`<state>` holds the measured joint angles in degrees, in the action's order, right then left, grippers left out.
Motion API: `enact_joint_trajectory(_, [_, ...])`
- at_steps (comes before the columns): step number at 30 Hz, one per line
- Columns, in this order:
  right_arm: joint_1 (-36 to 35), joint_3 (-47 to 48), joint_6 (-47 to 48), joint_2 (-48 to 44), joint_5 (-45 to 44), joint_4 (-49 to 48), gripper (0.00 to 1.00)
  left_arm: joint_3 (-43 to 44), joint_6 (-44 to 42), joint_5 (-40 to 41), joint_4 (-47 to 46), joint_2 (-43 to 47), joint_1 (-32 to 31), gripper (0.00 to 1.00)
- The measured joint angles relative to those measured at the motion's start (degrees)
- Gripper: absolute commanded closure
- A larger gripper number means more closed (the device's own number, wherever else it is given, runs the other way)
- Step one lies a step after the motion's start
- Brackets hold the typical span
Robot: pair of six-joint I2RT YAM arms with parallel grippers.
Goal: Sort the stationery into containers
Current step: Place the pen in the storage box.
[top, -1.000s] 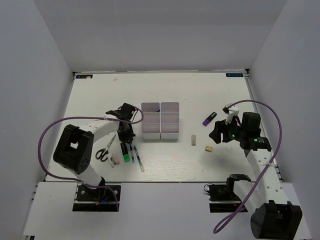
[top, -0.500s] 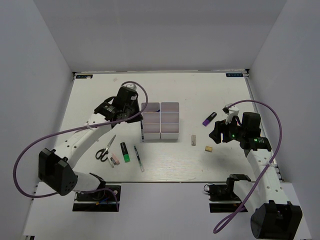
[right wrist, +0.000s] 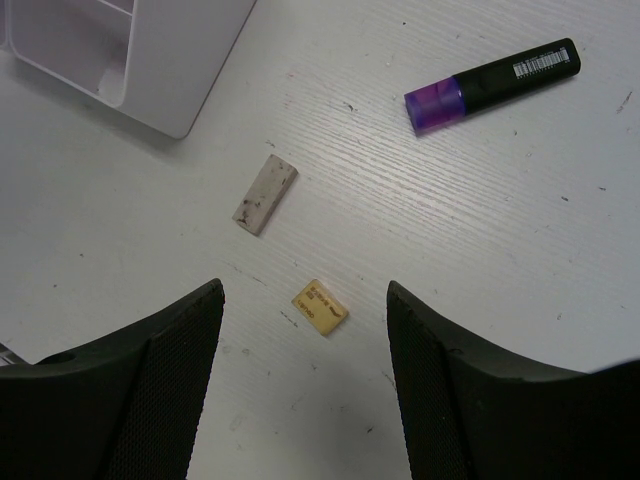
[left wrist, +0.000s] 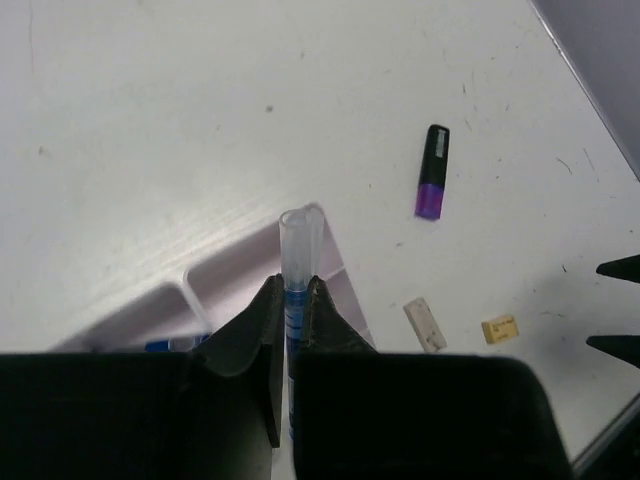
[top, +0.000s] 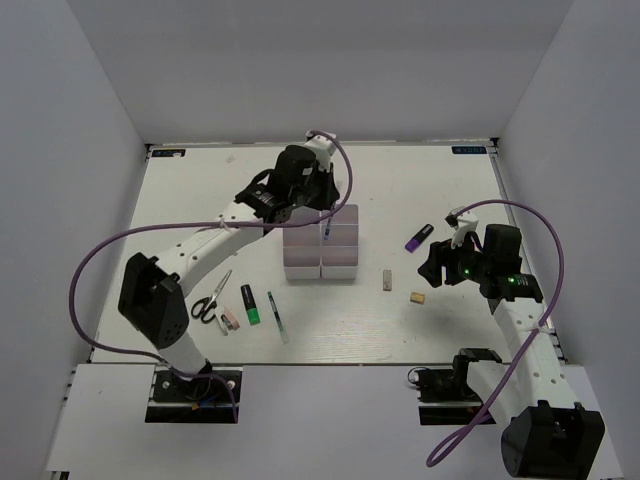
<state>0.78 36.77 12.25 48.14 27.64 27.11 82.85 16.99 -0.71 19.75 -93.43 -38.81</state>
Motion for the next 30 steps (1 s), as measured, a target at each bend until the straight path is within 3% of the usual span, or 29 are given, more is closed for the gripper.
enact_joint_trajectory(6, [0.0, 0.0, 0.0, 0.7, 0.0, 0.0, 0.31, 3.1, -8.5, -4.6, -8.5, -6.2, 0.0, 1.00])
enact_joint_trajectory(22, [0.0, 0.0, 0.0, 1.8, 0.0, 0.0, 0.31, -2.0, -19.9, -7.9, -24.0, -9.9, 0.0, 1.00])
enact_joint_trajectory(27, [0.0, 0.0, 0.0, 1.8, 0.0, 0.1, 0.31, -8.1, -21.0, -7.6, -26.7, -9.9, -0.1, 0.76])
enact_joint_trajectory(30, [0.0, 0.0, 0.0, 1.8, 0.0, 0.1, 0.31, -10.3, -21.3, -7.1, -27.1, -9.9, -0.2, 0.56])
